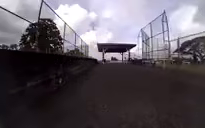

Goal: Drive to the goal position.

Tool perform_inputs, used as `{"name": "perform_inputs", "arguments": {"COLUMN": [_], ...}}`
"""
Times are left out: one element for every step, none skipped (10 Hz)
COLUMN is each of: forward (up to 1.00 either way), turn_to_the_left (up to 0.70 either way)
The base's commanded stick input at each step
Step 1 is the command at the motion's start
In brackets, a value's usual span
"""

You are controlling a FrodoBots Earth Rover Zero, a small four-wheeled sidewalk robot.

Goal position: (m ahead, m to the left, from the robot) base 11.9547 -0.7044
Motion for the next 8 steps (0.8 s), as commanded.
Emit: {"name": "perform_inputs", "arguments": {"forward": [0.85, 0.85, 0.85, 0.85, 0.85, 0.85, 0.85, 0.85], "turn_to_the_left": [0.00, 0.00, 0.00, -0.01, -0.10, -0.19, -0.24, -0.25]}}
